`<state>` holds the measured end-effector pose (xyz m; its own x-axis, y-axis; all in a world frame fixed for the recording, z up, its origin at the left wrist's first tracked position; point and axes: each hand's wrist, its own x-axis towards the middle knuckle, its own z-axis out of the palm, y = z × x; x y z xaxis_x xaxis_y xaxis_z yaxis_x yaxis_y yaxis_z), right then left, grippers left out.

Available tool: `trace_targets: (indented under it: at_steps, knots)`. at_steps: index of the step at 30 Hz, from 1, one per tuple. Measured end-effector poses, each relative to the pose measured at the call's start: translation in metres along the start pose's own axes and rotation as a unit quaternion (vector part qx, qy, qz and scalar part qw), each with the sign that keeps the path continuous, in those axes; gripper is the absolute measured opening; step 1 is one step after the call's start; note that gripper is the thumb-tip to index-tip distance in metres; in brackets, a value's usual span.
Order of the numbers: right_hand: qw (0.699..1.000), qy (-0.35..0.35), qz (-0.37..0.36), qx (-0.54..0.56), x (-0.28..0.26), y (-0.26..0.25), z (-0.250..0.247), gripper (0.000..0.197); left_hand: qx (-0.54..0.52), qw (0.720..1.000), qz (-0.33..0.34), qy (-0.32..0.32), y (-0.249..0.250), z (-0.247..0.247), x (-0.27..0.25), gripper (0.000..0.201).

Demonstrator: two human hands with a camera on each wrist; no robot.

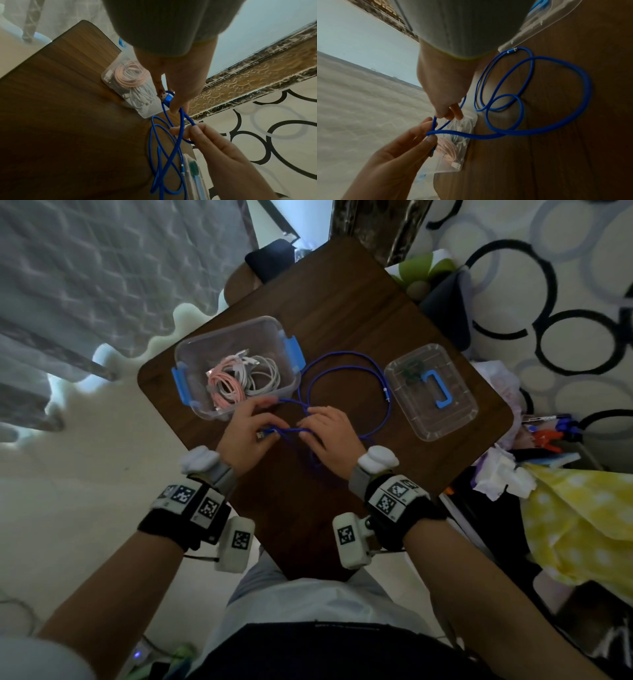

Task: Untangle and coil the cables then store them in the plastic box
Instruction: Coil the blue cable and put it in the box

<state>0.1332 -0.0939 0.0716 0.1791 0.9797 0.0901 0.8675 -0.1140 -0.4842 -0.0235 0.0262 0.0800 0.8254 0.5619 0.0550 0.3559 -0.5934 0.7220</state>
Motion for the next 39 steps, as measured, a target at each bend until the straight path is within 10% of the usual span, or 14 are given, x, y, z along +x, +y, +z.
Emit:
trace_targets:
  at_steps: [9, 14, 19, 26, 31, 39]
  knots:
    - [0.984, -0.008, 0.1, 0.145, 0.0, 0.005, 0.001, 0.024, 0.184, 0.98, -0.035, -0.069, 0.009, 0.017, 0.011, 0.022]
    - [0.963, 0.163, 0.158, 0.142, -0.006, -0.002, -0.003, 0.037, -0.136, 0.964, -0.221, -0.062, 0.024, 0.005, 0.016, 0.01]
    - [0.944, -0.13, 0.179, 0.244, -0.002, -0.01, -0.005, 0.012, -0.352, 0.887, -0.292, -0.07, 0.027, 0.0, 0.021, 0.027]
    - [0.946, 0.118, 0.174, 0.246, 0.012, 0.005, -0.022, 0.02, -0.345, 0.899, -0.23, -0.144, 0.017, -0.009, 0.013, 0.01]
    - [0.939, 0.027, 0.233, 0.252, 0.007, 0.021, -0.017, 0.022, -0.574, 0.782, -0.229, -0.077, 0.033, -0.015, 0.022, 0.008]
    - [0.931, -0.217, 0.23, 0.183, -0.015, 0.019, 0.013, 0.029, -0.654, 0.721, -0.228, 0.019, 0.032, -0.017, 0.024, 0.032]
